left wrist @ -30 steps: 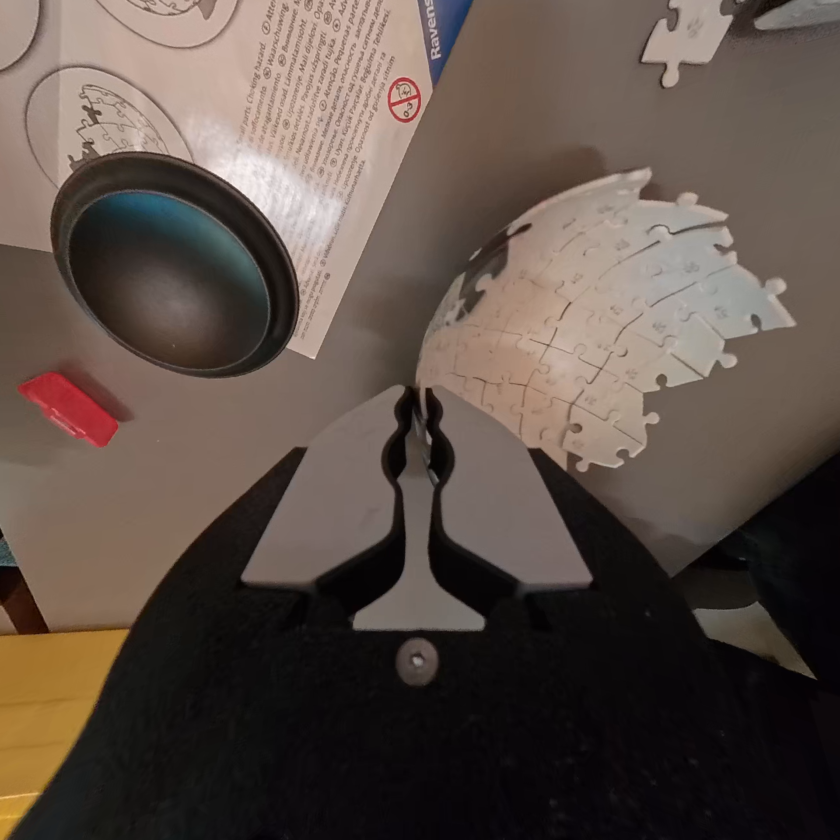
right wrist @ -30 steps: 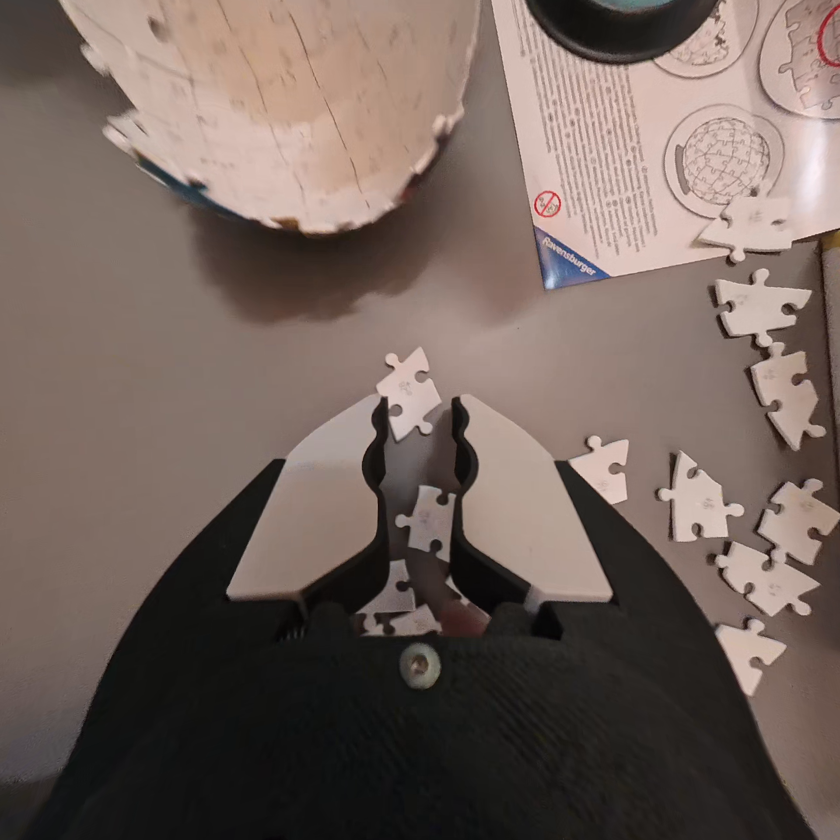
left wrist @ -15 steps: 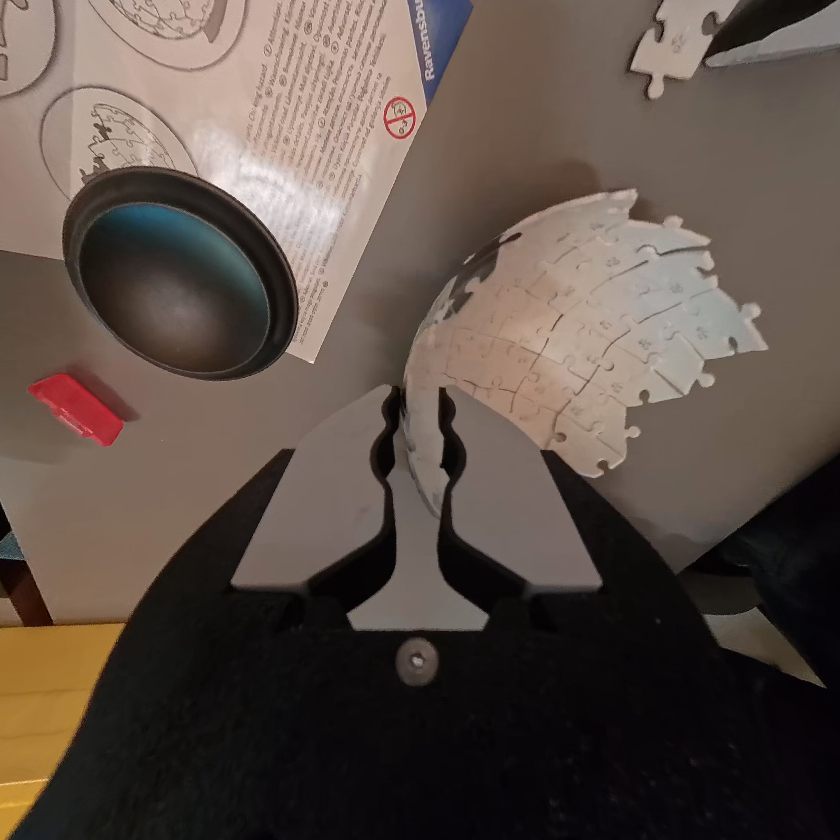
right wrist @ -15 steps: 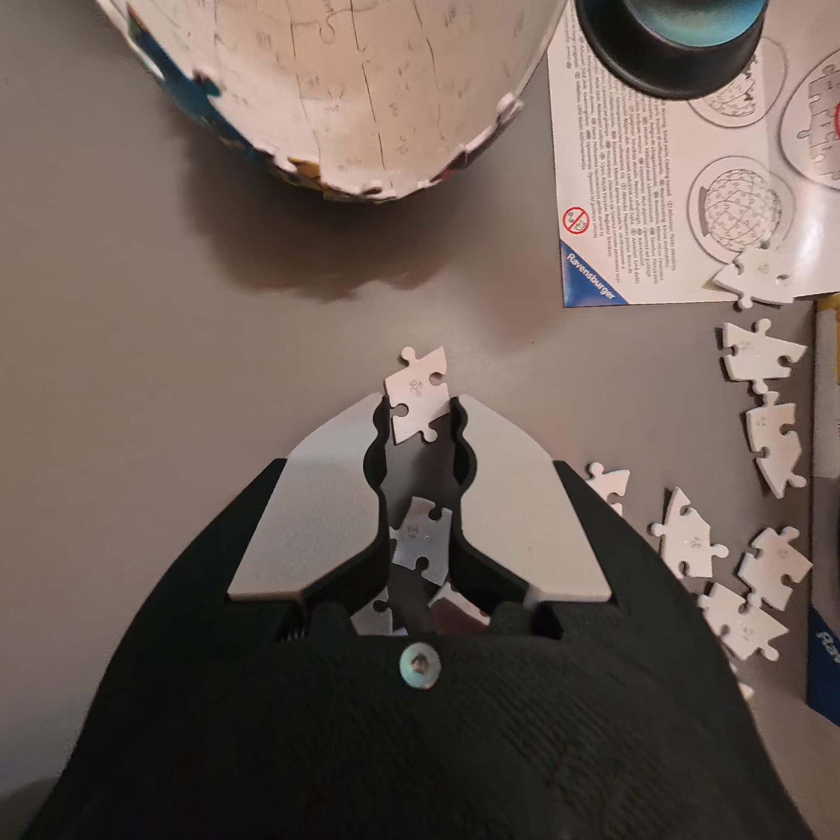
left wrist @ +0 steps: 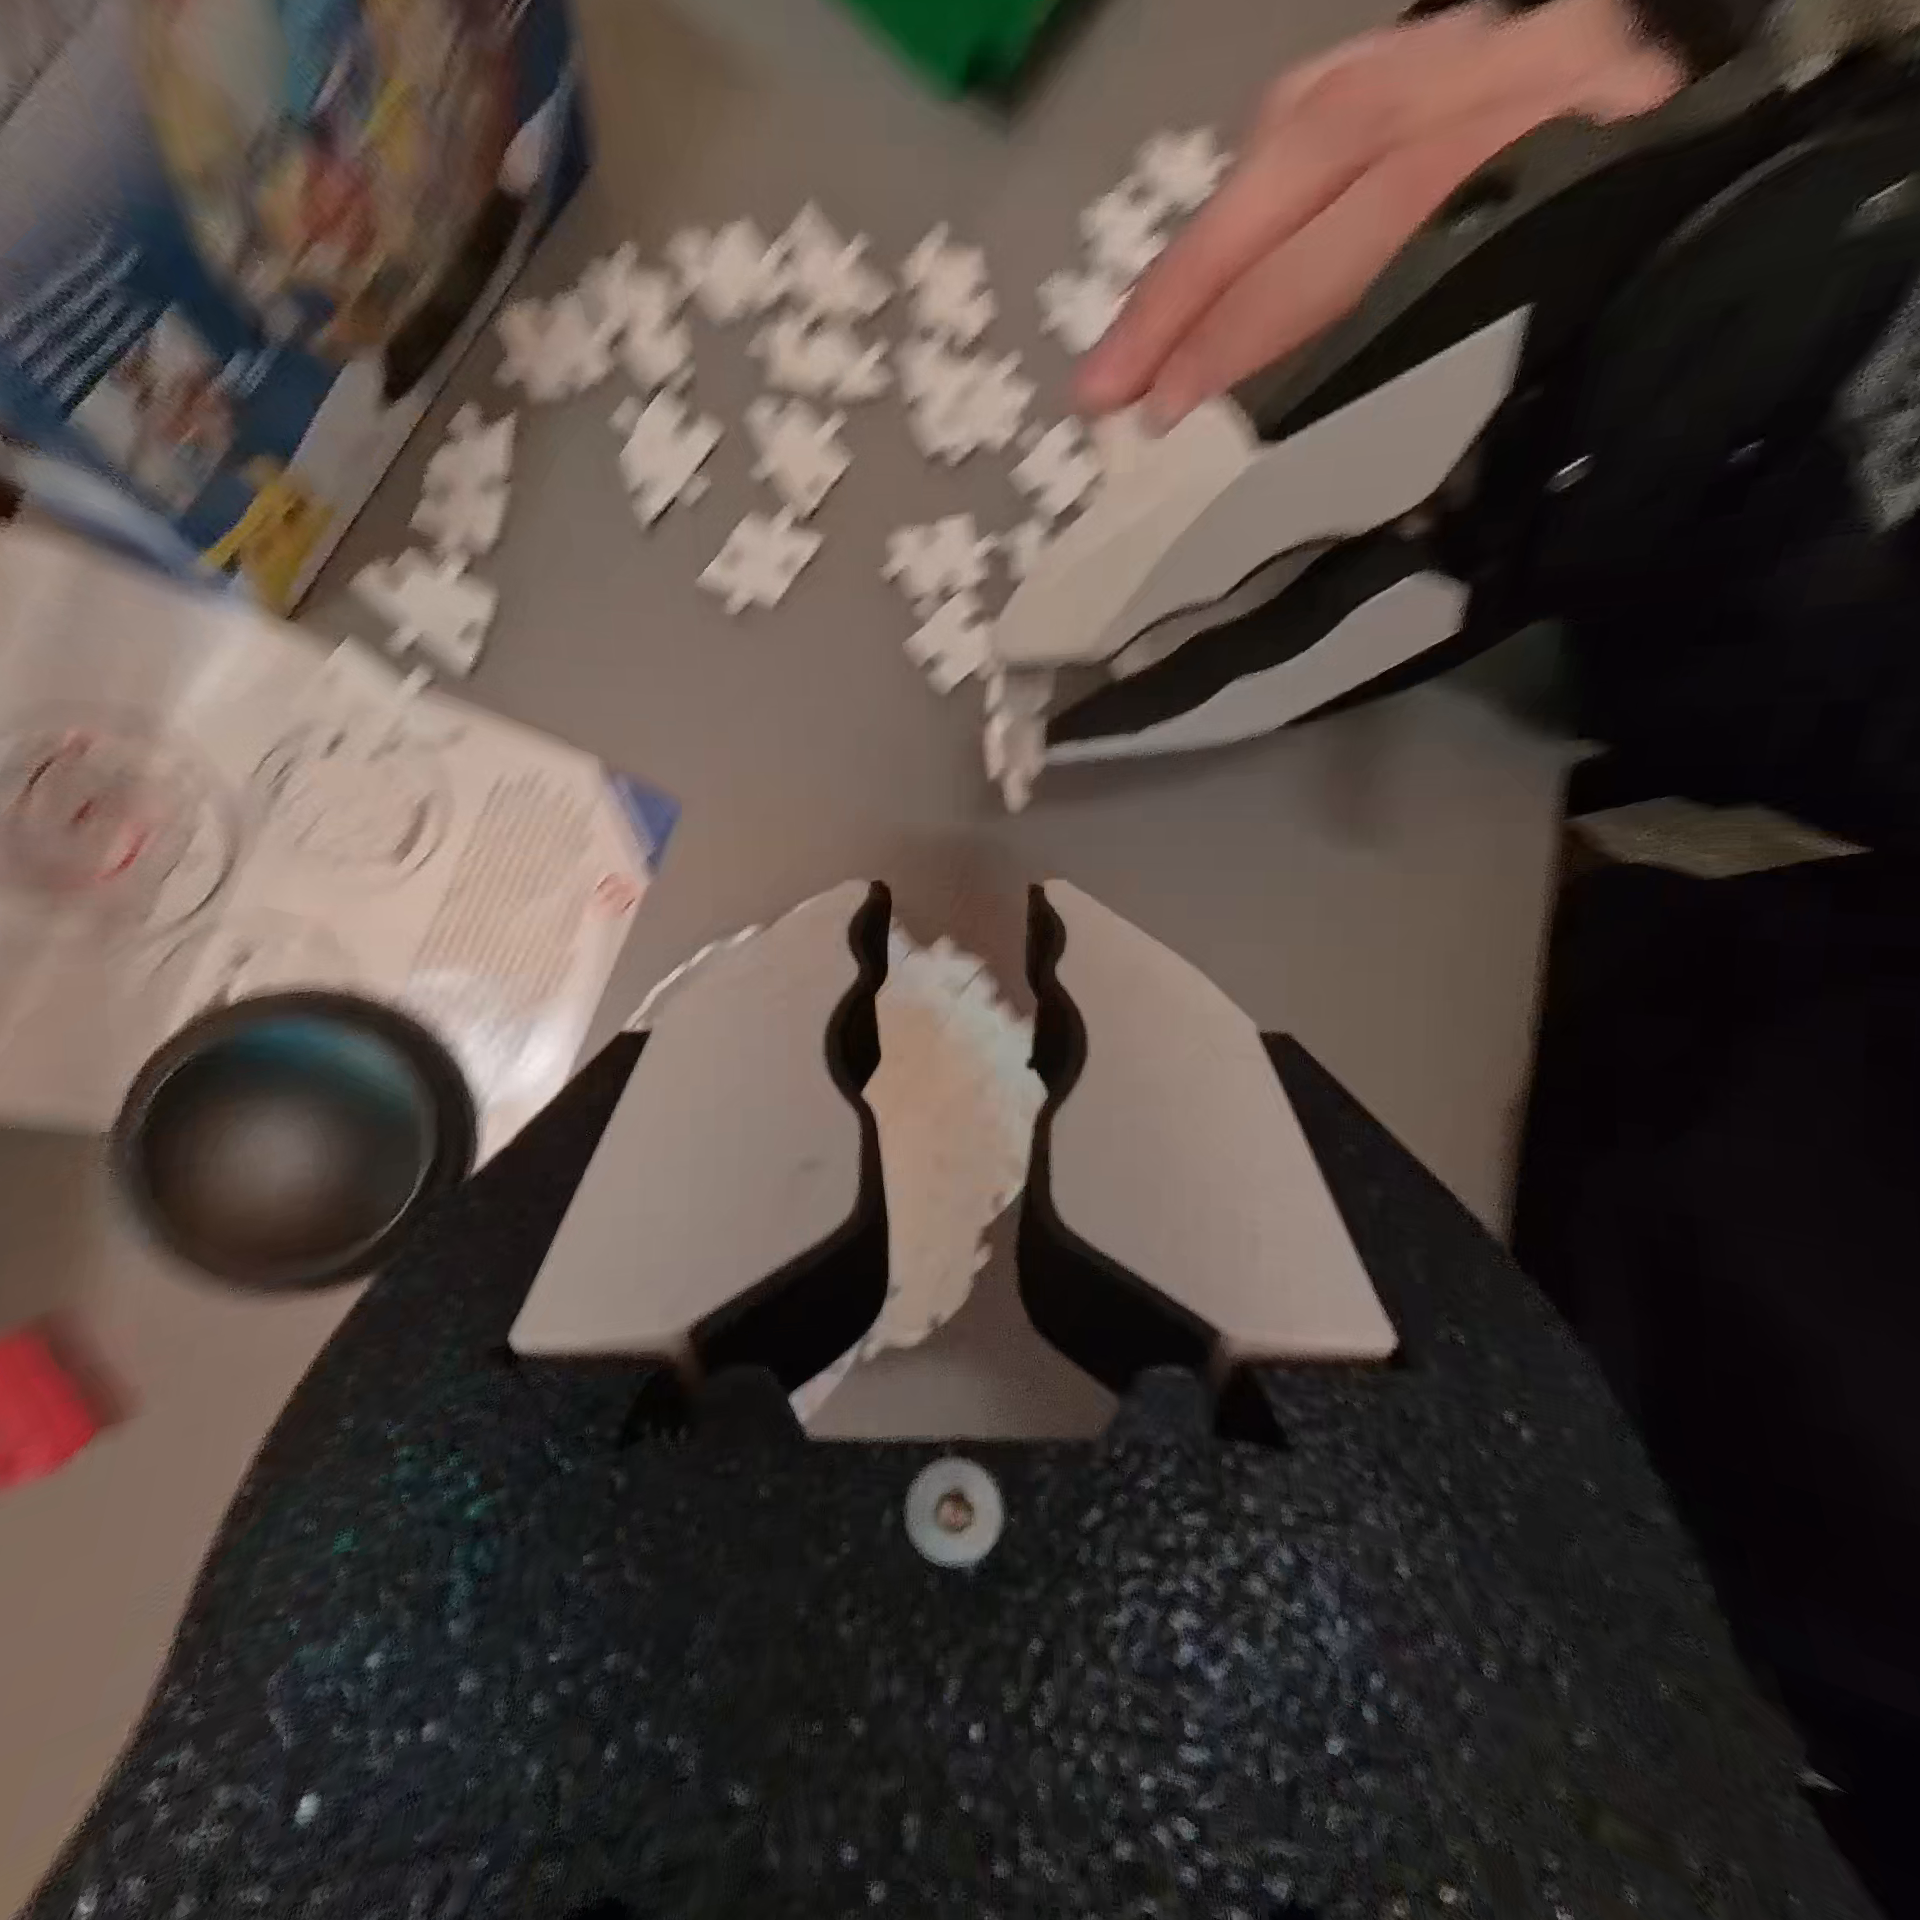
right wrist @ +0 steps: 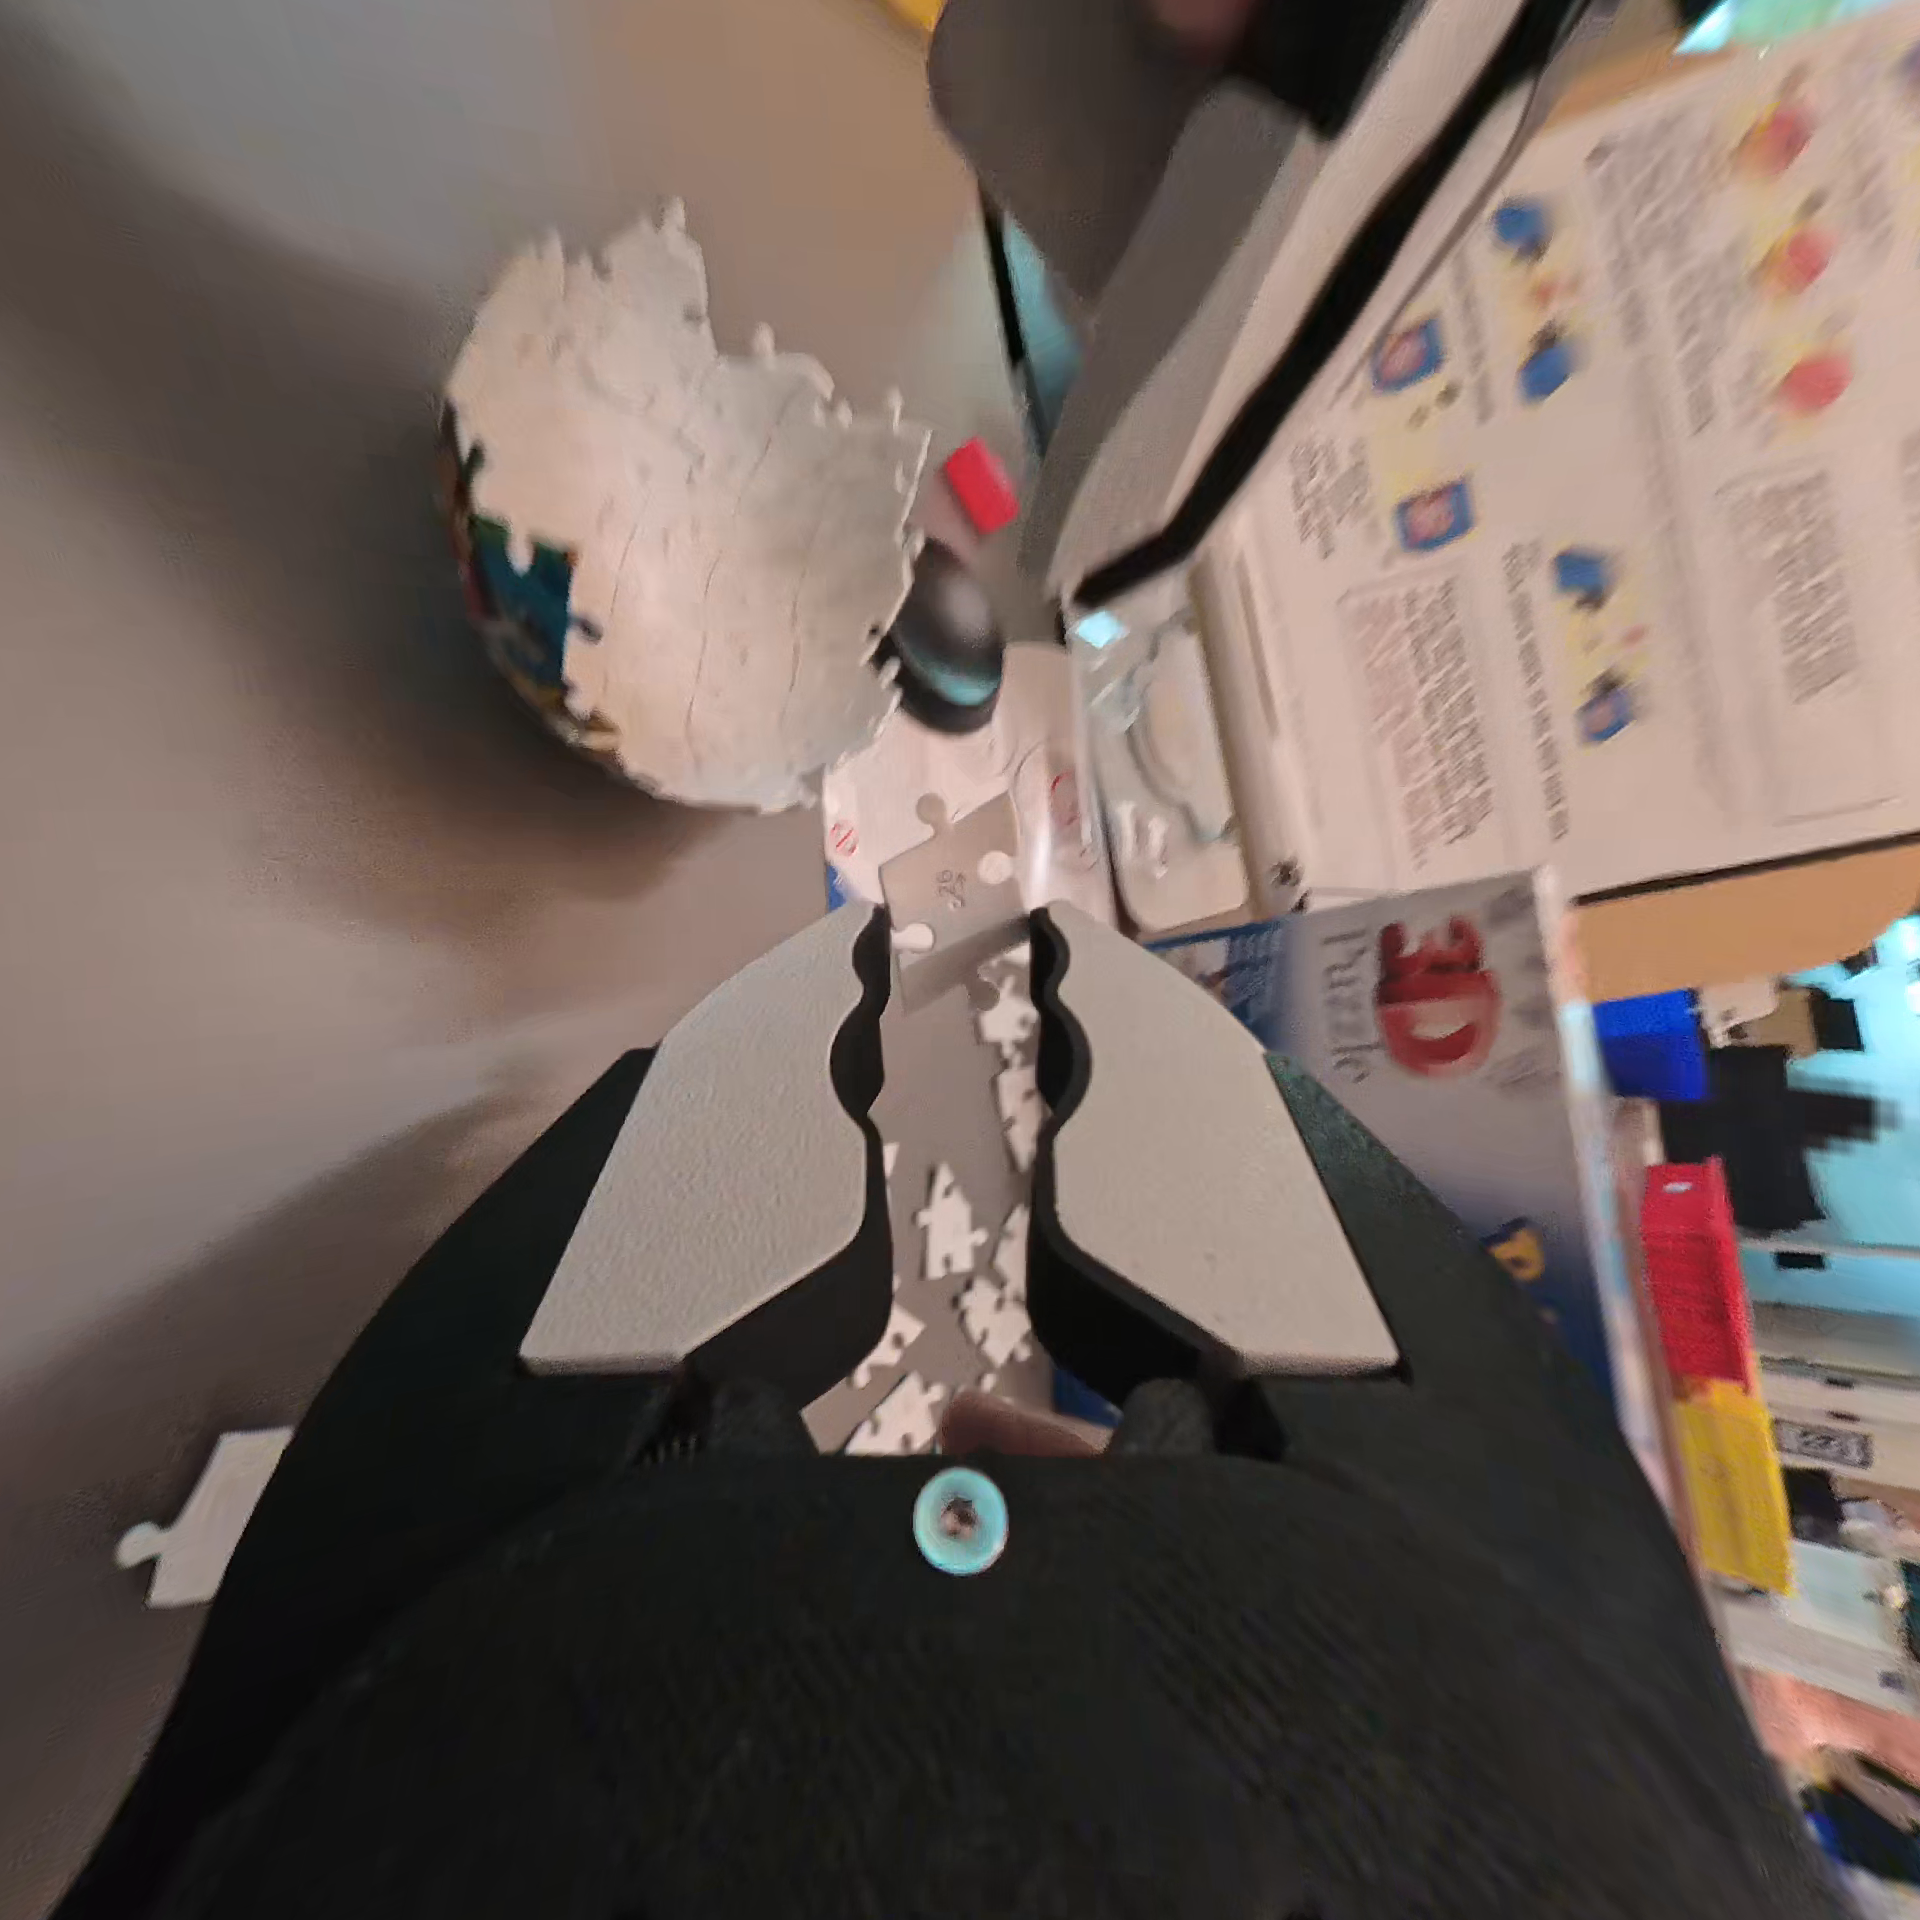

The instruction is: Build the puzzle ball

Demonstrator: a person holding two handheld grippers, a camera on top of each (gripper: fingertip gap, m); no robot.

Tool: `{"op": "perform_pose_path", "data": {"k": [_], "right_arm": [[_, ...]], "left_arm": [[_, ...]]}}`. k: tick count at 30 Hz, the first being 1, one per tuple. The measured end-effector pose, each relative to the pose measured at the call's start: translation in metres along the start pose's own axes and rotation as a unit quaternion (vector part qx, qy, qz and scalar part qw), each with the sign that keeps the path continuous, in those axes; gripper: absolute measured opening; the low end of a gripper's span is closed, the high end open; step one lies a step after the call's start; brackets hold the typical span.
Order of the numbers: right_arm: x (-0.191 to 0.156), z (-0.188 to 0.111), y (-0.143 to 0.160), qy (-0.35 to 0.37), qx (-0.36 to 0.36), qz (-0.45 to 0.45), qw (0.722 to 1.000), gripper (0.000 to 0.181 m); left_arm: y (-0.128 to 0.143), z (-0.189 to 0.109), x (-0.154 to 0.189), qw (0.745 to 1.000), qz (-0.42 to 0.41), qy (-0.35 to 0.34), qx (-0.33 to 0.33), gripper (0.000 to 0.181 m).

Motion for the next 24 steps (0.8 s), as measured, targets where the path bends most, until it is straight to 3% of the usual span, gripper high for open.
{"op": "perform_pose_path", "data": {"k": [4, 7, 11, 15, 19, 24], "right_arm": [[0.008, -0.003, -0.031, 0.01, 0.035, -0.025, 0.999, 0.026], [0.012, -0.004, -0.042, 0.012, 0.047, -0.033, 0.998, 0.026], [0.015, -0.005, -0.045, 0.015, 0.058, -0.021, 0.998, 0.027], [0.022, -0.013, -0.038, 0.039, 0.104, 0.09, 0.99, 0.028], [0.029, -0.01, -0.035, 0.035, 0.211, 0.299, 0.93, 0.027], [0.042, -0.005, -0.032, 0.062, 0.278, 0.409, 0.867, 0.016]], "left_arm": [[-0.011, 0.002, 0.023, 0.997, 0.003, 0.061, 0.049, 0.022], [-0.008, 0.003, 0.025, 0.998, 0.001, 0.058, 0.037, 0.006], [-0.006, -0.001, 0.025, 0.997, 0.005, 0.057, 0.048, 0.002], [-0.007, -0.011, 0.016, 0.993, 0.002, 0.032, 0.111, 0.002], [-0.011, -0.023, 0.013, 0.978, 0.004, 0.04, 0.203, 0.002], [-0.01, -0.023, 0.015, 0.967, 0.04, 0.045, 0.246, 0.001]]}}
Point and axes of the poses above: each gripper's, where its closed fingertips meet, z out along the fingers, y out of its underside, x = y × z across the jaws, the point moved 6 cm from there along -z, back along the fingers, and after that the axes turned 11 degrees about x, right-handed, at the moved point
